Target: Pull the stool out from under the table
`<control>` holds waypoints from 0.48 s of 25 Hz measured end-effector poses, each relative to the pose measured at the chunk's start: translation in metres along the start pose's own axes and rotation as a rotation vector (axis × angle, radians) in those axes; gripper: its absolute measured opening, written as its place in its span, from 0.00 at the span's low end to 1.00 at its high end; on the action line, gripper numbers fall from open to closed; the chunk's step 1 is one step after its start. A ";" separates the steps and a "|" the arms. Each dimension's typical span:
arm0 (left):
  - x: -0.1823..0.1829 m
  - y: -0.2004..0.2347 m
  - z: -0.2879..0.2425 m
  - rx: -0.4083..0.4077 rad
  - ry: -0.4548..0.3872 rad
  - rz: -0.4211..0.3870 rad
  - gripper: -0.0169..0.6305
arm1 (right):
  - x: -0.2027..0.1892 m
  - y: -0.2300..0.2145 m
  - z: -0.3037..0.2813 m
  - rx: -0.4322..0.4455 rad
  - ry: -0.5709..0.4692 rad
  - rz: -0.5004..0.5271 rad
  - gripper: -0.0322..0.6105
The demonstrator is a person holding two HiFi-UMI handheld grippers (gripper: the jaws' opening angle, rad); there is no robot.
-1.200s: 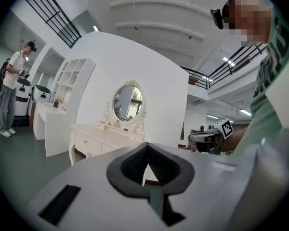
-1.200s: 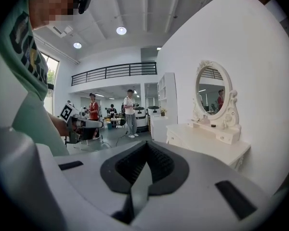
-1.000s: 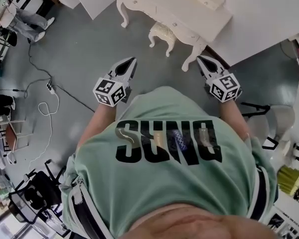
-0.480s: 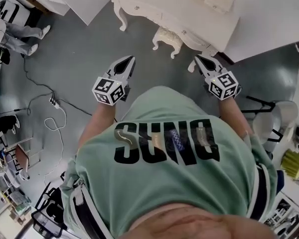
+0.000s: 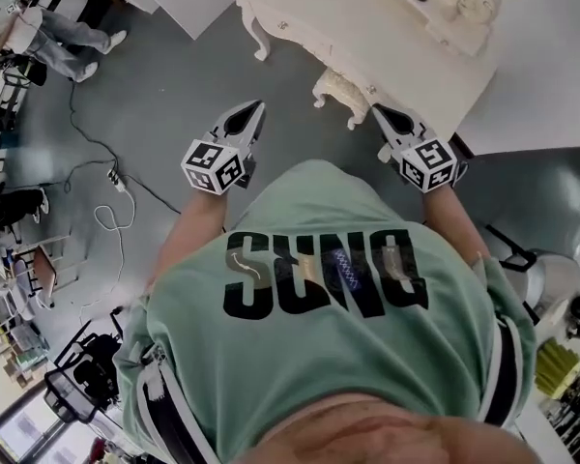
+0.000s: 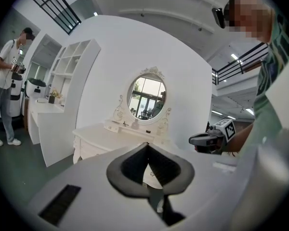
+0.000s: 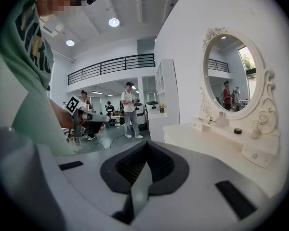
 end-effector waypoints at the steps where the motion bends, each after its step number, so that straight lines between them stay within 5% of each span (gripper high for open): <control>1: 0.004 0.002 -0.008 0.008 0.000 -0.003 0.04 | 0.006 -0.010 -0.007 0.013 0.000 0.004 0.04; 7: 0.011 0.032 -0.030 -0.019 0.003 0.003 0.04 | 0.021 -0.027 -0.048 0.007 0.014 -0.004 0.04; 12: -0.008 0.078 -0.030 -0.070 0.016 0.025 0.04 | 0.015 -0.021 -0.086 -0.082 0.018 -0.060 0.04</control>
Point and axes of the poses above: the fingertips, and each gripper's own axes: z backward along the fingers, y to its left, x out of its top, the point moved 10 cm from there along z, backward along the fingers, and after that the axes turned 11 degrees about -z, right-handed, at the moved point
